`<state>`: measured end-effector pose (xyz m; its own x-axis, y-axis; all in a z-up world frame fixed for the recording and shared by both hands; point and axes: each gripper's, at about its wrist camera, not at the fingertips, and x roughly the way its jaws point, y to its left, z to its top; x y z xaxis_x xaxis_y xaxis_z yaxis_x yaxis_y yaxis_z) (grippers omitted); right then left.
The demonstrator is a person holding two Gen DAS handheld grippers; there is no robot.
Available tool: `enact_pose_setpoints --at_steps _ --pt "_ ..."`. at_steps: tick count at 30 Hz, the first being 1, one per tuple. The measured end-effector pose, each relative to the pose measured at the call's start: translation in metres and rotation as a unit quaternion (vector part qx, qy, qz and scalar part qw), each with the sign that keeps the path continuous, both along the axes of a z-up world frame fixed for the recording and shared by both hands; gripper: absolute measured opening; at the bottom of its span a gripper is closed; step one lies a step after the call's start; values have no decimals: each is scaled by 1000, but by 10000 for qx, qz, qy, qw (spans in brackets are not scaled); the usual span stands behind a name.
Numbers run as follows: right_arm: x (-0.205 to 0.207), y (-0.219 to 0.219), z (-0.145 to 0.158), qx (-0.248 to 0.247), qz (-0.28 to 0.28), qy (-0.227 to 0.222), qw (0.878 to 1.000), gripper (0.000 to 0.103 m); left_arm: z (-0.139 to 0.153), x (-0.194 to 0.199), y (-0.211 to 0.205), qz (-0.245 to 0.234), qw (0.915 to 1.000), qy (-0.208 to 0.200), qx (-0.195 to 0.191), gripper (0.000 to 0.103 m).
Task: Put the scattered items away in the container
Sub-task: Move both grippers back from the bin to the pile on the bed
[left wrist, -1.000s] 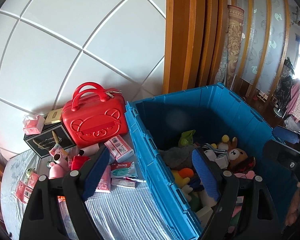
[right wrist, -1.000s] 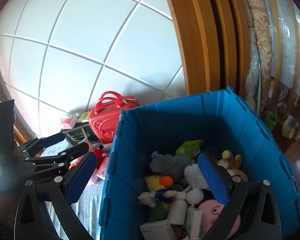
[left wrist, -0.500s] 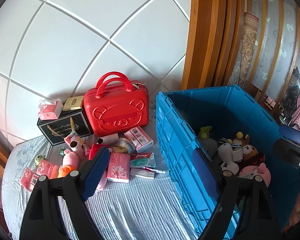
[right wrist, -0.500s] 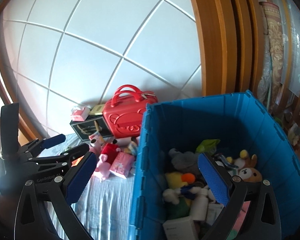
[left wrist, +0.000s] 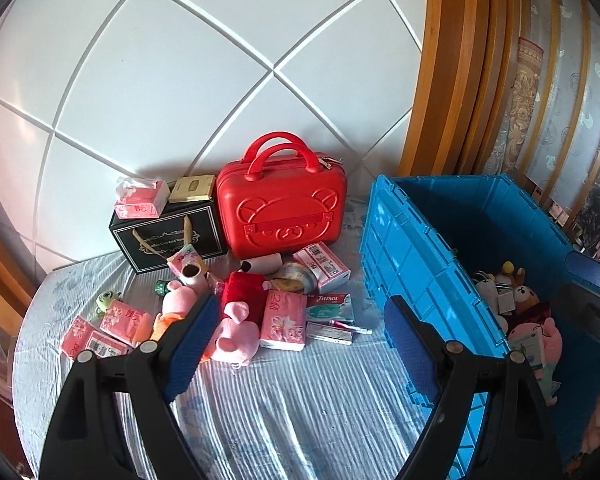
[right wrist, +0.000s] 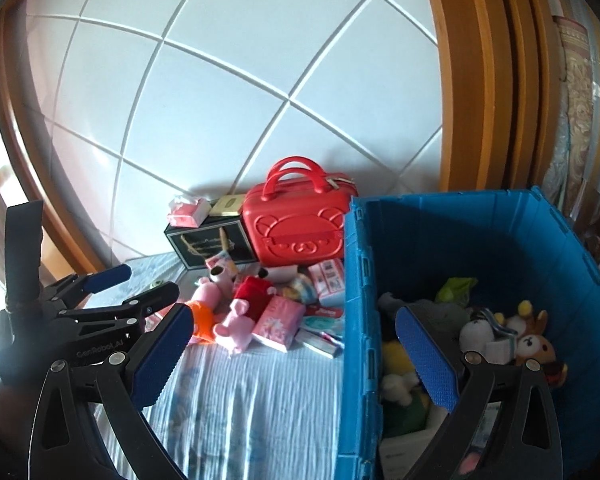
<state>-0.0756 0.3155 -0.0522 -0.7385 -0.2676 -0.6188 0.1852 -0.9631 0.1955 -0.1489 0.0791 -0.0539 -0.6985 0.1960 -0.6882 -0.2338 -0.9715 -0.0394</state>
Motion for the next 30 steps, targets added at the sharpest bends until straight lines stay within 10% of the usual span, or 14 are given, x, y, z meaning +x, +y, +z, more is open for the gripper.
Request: enact_pose_setpoints --at_steps 30 --pt "-46 -124 -72 278 535 -548 9967 102 -58 -23 -140 751 9963 -407 -57 85"
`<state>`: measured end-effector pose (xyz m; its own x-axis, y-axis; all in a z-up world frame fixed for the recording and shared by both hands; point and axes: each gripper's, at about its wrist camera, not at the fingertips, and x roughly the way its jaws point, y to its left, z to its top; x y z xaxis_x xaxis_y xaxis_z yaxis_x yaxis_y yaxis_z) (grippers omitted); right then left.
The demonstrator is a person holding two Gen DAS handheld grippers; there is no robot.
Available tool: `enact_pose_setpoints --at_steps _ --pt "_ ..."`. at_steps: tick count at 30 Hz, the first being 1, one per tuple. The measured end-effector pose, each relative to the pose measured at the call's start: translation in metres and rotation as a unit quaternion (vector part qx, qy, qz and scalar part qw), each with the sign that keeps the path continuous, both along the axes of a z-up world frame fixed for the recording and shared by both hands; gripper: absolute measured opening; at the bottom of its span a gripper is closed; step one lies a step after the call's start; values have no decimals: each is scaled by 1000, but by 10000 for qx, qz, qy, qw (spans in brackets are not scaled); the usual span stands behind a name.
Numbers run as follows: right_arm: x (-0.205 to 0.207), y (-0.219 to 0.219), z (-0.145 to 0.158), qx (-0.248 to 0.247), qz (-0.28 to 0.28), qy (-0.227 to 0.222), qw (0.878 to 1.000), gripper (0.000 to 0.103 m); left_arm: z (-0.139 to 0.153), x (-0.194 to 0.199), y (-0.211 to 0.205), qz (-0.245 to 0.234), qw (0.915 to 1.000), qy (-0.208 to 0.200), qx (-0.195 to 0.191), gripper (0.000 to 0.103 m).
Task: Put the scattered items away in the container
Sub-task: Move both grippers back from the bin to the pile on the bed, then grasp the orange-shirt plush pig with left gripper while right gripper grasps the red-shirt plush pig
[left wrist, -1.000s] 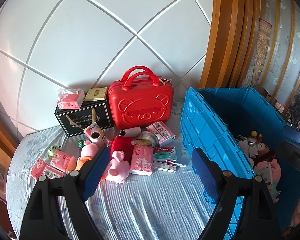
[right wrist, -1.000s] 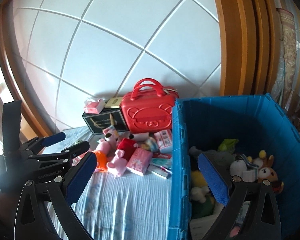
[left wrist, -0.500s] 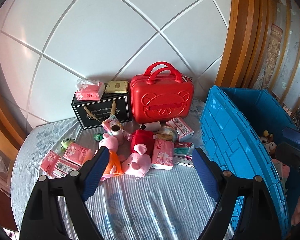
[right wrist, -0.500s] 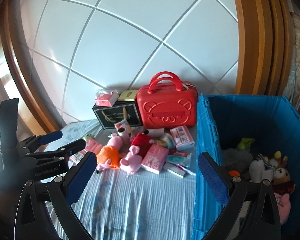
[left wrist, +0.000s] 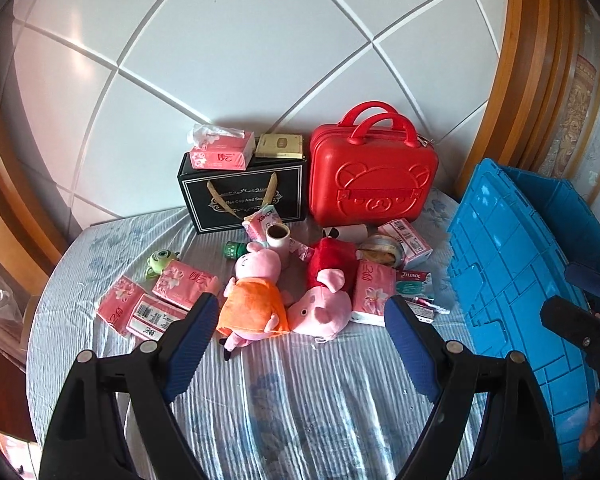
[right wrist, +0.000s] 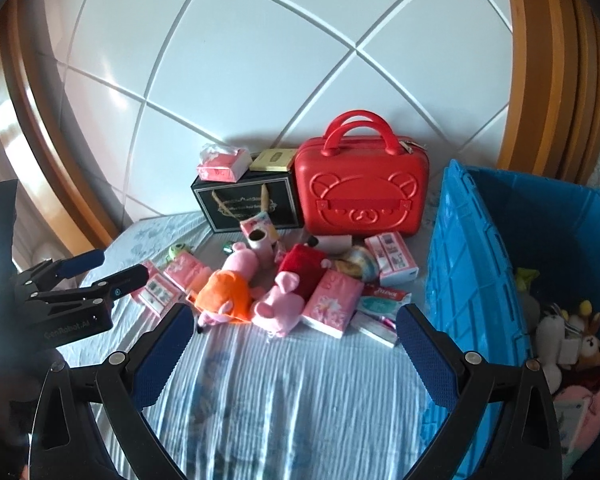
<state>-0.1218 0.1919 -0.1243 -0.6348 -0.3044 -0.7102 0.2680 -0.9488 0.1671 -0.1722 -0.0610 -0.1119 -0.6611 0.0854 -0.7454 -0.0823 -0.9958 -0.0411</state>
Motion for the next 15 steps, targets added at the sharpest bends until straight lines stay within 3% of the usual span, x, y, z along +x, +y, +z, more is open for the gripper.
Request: enact_pose_setpoints --at_steps 15 --pt "-68 -62 -109 413 35 -572 9975 102 -97 -54 -48 334 9972 -631 -199 85"
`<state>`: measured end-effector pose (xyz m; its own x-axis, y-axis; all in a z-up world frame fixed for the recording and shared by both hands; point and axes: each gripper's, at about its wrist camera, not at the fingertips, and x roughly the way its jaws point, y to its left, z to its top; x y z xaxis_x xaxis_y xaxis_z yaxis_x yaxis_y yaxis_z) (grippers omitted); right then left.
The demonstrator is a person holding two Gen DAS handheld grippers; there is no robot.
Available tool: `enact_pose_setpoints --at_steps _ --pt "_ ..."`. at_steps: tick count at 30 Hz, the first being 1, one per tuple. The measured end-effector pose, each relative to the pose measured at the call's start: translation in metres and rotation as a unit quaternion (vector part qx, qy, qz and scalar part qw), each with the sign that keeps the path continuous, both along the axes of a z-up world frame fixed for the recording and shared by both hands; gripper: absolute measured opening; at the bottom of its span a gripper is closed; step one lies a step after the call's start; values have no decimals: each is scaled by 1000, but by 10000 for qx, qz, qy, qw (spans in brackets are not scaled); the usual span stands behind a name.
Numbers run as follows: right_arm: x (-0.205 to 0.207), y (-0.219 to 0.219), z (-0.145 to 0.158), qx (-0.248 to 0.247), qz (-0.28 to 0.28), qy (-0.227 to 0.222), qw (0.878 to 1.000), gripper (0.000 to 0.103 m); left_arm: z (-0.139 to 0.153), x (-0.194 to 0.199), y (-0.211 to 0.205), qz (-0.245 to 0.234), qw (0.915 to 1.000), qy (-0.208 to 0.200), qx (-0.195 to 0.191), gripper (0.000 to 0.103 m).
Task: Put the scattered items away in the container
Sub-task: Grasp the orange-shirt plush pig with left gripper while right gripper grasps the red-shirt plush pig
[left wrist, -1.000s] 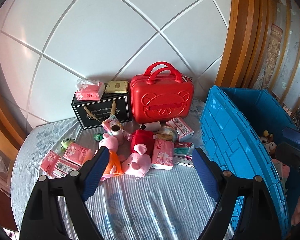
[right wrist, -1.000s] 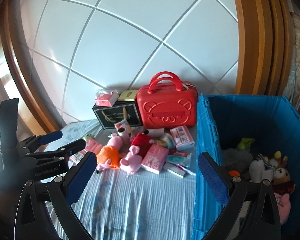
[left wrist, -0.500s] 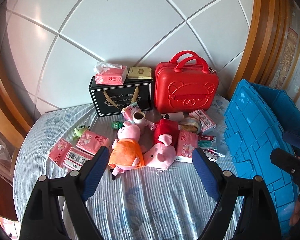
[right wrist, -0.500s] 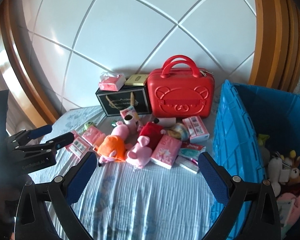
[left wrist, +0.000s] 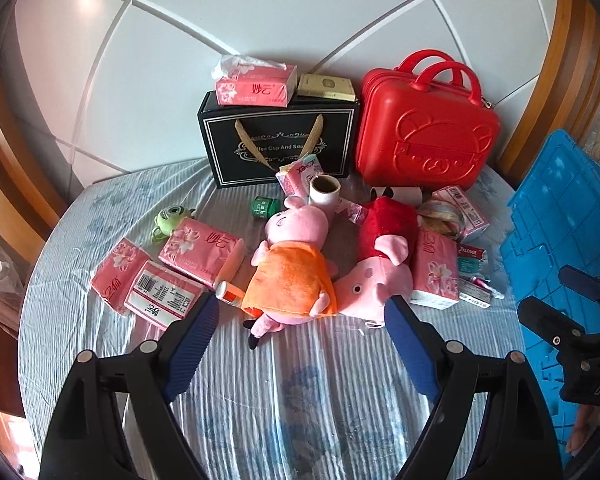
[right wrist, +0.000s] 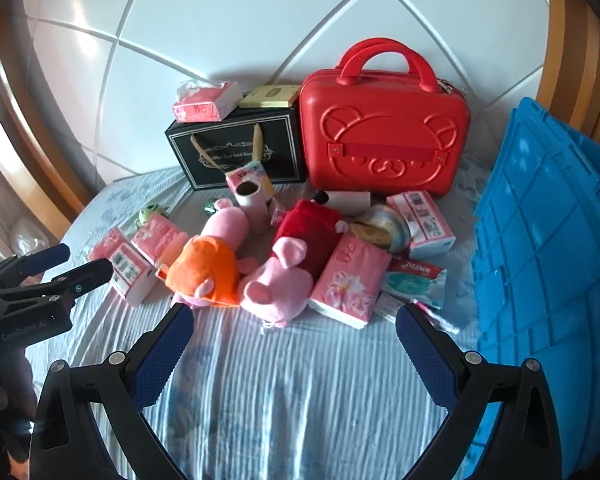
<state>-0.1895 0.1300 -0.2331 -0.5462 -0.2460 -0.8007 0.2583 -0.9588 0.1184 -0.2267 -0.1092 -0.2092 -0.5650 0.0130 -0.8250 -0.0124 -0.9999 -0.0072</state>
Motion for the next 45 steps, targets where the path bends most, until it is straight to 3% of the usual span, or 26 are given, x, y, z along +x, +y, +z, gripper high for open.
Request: enact_pose_setpoints --at_steps 7,12,21,33,37,42,45 --pt "-28 -25 -47 318 106 -157 9993 102 -54 -38 -10 76 9996 -228 -162 85" --pt "-49 -40 -77 438 132 -231 9987 102 -85 -67 -12 37 9992 -387 18 85" --pt "-85 -54 -130 644 130 -185 9977 102 -137 -111 -1 113 9978 -567 -325 85" --pt "-114 -74 -180 748 167 -619 9951 101 -174 -146 14 -36 9961 -842 -258 85" --pt "-123 -79 -188 761 141 -563 9954 103 -189 -157 14 -98 9941 -1054 -231 95" --pt "-135 -88 -197 828 230 -708 9938 100 -195 -162 13 -158 9927 -1189 -113 96" --pt "-135 -85 -201 688 230 -857 9937 88 -193 -159 17 -307 9926 -1169 -98 81"
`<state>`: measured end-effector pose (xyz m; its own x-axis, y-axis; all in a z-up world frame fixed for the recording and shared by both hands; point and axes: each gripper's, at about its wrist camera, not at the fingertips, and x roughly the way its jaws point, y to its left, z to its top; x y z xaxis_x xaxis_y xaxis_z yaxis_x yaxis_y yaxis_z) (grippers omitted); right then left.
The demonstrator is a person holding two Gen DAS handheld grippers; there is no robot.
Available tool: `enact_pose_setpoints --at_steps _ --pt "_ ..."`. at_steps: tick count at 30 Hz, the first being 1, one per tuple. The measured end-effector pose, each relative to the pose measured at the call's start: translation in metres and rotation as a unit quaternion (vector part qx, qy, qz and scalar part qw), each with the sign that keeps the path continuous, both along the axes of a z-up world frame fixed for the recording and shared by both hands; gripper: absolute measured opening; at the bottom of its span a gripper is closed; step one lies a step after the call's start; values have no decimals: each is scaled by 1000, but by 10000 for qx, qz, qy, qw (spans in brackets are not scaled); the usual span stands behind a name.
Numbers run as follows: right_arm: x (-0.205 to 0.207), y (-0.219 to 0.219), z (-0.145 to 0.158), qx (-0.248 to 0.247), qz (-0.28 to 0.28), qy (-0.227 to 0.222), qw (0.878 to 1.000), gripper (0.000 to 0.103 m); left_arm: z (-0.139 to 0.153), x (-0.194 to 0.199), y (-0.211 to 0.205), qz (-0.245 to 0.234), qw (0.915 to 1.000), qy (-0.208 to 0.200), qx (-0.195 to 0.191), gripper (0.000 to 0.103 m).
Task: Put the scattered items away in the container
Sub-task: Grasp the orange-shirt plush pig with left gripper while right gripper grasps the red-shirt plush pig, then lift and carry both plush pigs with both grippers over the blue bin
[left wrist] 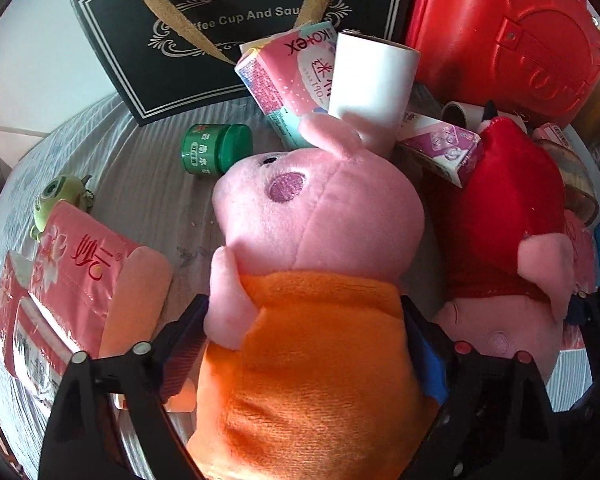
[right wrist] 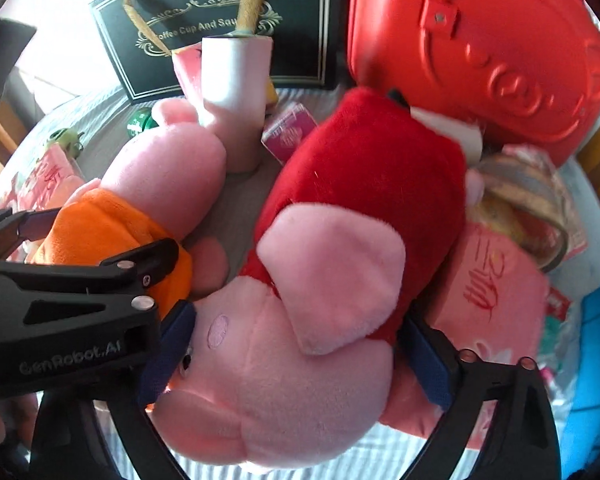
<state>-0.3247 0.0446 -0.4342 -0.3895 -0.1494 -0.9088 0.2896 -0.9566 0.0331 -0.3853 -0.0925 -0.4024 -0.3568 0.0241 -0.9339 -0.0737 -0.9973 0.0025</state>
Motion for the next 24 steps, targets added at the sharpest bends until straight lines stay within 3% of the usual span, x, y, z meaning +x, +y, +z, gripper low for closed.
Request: enact_pose_setpoints --at_steps 2,7,16,24 --pt "4 -1 4 -13 -24 13 10000 81 3 5 -1 66 9999 68 67 71" --pt "22 9 10 -177 -130 -55 9997 70 9 34 -3 182 9993 286 130 65" --pt "84 13 17 -205 171 -351 9990 67 13 95 -9 315 9990 135 296 64" --pt "169 10 18 -27 631 -613 9961 67 20 191 -3 273 9994 36 193 64"
